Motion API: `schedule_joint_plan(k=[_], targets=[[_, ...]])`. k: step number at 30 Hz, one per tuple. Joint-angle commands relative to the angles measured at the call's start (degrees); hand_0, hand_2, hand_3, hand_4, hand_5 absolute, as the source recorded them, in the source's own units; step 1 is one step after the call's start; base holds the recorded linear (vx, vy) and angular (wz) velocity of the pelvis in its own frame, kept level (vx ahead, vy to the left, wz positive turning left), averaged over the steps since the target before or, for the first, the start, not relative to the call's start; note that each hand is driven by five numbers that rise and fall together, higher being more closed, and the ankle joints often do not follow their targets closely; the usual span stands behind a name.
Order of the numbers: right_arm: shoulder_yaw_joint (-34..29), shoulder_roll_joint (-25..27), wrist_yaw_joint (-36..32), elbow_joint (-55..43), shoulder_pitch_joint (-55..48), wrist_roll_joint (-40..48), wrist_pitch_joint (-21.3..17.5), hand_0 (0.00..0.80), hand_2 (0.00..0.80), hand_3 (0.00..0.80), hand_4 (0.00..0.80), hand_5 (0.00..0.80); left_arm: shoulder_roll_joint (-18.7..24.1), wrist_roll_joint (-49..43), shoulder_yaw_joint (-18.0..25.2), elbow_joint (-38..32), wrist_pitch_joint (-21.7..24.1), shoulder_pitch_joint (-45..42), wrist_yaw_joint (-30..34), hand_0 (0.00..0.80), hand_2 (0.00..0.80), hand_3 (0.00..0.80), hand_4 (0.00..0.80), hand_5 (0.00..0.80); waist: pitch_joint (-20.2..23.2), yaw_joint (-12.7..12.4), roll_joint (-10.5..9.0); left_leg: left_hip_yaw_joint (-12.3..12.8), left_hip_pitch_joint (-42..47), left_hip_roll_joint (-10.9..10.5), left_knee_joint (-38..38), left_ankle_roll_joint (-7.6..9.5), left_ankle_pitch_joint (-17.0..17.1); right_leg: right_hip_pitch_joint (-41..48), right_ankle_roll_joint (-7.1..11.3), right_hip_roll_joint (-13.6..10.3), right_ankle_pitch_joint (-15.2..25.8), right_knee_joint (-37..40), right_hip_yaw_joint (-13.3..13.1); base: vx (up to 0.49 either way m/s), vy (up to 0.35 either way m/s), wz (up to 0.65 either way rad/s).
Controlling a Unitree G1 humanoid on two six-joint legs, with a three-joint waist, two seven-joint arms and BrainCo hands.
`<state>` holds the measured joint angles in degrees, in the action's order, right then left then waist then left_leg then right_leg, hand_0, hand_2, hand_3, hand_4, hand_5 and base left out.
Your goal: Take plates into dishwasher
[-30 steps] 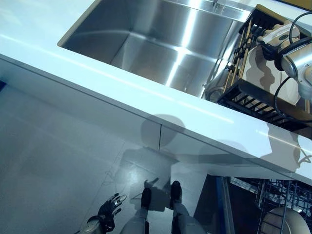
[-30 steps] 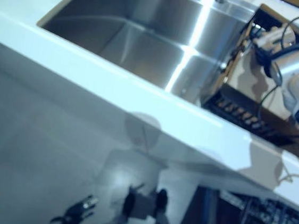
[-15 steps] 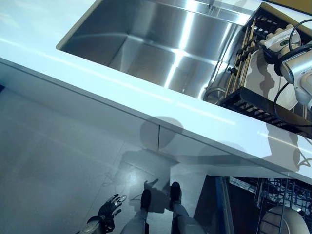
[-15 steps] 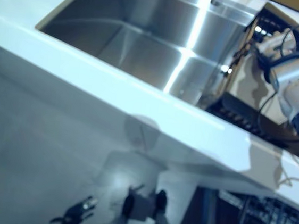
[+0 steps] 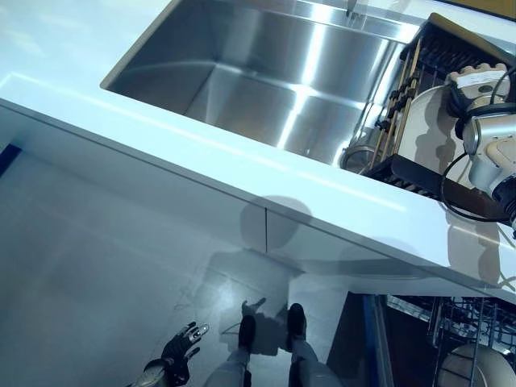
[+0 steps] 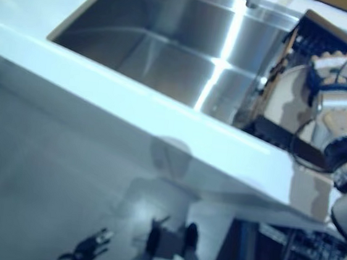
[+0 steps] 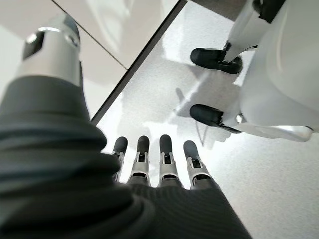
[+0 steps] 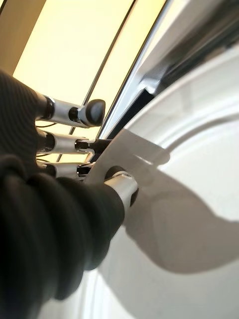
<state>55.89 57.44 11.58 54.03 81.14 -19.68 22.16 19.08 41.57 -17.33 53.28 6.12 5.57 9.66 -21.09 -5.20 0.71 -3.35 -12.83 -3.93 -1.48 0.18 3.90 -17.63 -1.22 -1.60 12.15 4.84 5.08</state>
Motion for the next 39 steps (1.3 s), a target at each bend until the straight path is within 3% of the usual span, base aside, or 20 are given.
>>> schedule_joint_plan(k=[1, 9, 14, 16, 20, 23, 25, 26, 29, 39], targets=[[-3.48, 3.00, 11.41, 6.37, 7.16, 9.47, 7.20, 0.800, 0.800, 0.800, 0.800, 0.800, 1.15, 1.51, -3.69, 1.09, 2.11, 0.01, 1.55, 0.000, 0.000, 0.000, 0.000, 0.000, 0.36, -1.16, -0.23, -1.15, -2.39, 1.28, -3.52, -1.26, 3.57, 2.28, 6.52, -2.32, -3.09, -0.76, 1.35, 0.000, 0.000, 0.00], [-7.09, 3.28, 18.70, 7.75, 7.21, 13.39, 4.72, 0.800, 0.800, 0.800, 0.800, 0.800, 1.17, 1.49, -4.11, 0.42, 2.10, -0.17, 1.91, 0.000, 0.000, 0.000, 0.000, 0.000, 0.19, -1.41, 0.49, -1.64, -2.68, 0.95, -3.52, -1.11, 3.71, 1.90, 6.37, -2.34, -3.04, -0.79, 1.48, -0.005, 0.004, 0.02], [-10.87, 3.02, 24.88, 7.28, 5.78, 24.17, 2.72, 0.800, 0.800, 0.800, 0.800, 0.800, 1.15, 1.95, -4.45, 0.57, 2.18, -0.23, 2.06, 0.000, 0.000, 0.000, 0.000, 0.000, 0.33, -1.22, 0.80, -1.65, -2.59, 0.99, -3.52, -1.12, 3.61, 1.85, 6.40, -2.41, -3.04, -0.82, 1.48, 0.000, 0.000, 0.00], [-16.25, 1.93, 25.16, 6.52, 3.19, 32.11, 1.66, 0.800, 0.800, 0.800, 0.800, 0.800, 0.74, 1.70, -4.18, 0.66, 2.14, -0.15, 1.99, 0.000, 0.000, 0.000, 0.000, 0.000, 0.16, -1.07, 0.85, -1.65, -2.55, 0.99, -3.52, -1.19, 3.58, 1.84, 6.25, -2.36, -3.09, -0.83, 1.31, 0.000, 0.000, 0.00], [-18.27, 1.29, 23.06, 6.37, 2.70, 28.80, -1.27, 0.800, 0.800, 0.800, 0.800, 0.800, 0.39, 1.59, -4.16, 0.93, 2.40, -0.25, 2.03, 0.000, 0.000, 0.000, 0.000, 0.000, 0.02, -1.02, 0.95, -1.60, -2.25, 1.08, -3.52, -1.27, 3.49, 2.04, 6.07, -2.35, -3.16, -0.86, 1.21, 0.000, 0.000, 0.00], [-15.15, 1.98, 20.72, 4.67, 3.79, 17.85, -1.82, 0.800, 0.800, 0.800, 0.800, 0.800, 0.35, 1.41, -4.06, 1.21, 2.49, -0.43, 2.07, 0.000, 0.000, 0.000, 0.000, 0.000, 0.13, -0.98, 0.80, -1.57, -2.11, 1.06, -3.52, -1.25, 3.51, 2.10, 6.08, -2.33, -3.09, -0.87, 1.09, 0.000, 0.000, 0.00], [-9.76, 3.41, 17.83, 3.43, 6.26, 2.22, -1.68, 0.800, 0.800, 0.800, 0.800, 0.800, 0.69, 1.22, -4.02, 1.07, 2.21, -0.50, 2.09, 0.000, 0.000, 0.000, 0.000, 0.000, 0.37, -1.05, 0.60, -1.62, -2.12, 1.02, -3.52, -1.23, 3.48, 2.11, 6.22, -2.34, -3.05, -0.81, 1.12, 0.004, -0.020, -0.01], [-3.33, 5.02, 16.89, 2.07, 9.45, 2.40, -1.20, 0.800, 0.800, 0.800, 0.800, 0.800, 1.30, 1.30, -4.30, 0.66, 1.80, -0.60, 2.05, 0.000, 0.000, 0.000, 0.000, 0.000, 0.61, -1.13, 0.31, -1.70, -2.17, 1.00, -3.52, -1.20, 3.52, 2.06, 6.43, -2.41, -2.96, -0.79, 1.31, 0.006, -0.042, -0.01], [0.85, 6.14, 16.27, 0.25, 11.91, 3.27, 0.75, 0.800, 0.800, 0.800, 0.800, 0.800, 2.05, 1.40, -4.62, -0.11, 0.93, -0.66, 1.70, 0.000, 0.000, 0.000, 0.000, 0.000, 1.09, -1.02, -0.19, -1.74, -2.19, 0.98, -3.52, -1.23, 3.43, 2.07, 6.71, -2.43, -2.91, -0.72, 1.37, 0.004, -0.042, 0.00], [7.51, 6.93, 15.87, -1.97, 20.33, 4.97, 2.09, 0.800, 0.800, 0.800, 0.800, 0.800, 3.33, 0.92, -4.09, 0.11, 0.29, -1.58, 2.21, 0.000, 0.000, 0.000, 0.000, 0.000, 2.56, -1.17, -1.74, -1.75, -1.58, 1.15, -3.52, -1.35, 3.16, 2.88, 6.97, -2.38, -2.94, -0.41, 1.78, 0.000, -0.007, 0.00]])
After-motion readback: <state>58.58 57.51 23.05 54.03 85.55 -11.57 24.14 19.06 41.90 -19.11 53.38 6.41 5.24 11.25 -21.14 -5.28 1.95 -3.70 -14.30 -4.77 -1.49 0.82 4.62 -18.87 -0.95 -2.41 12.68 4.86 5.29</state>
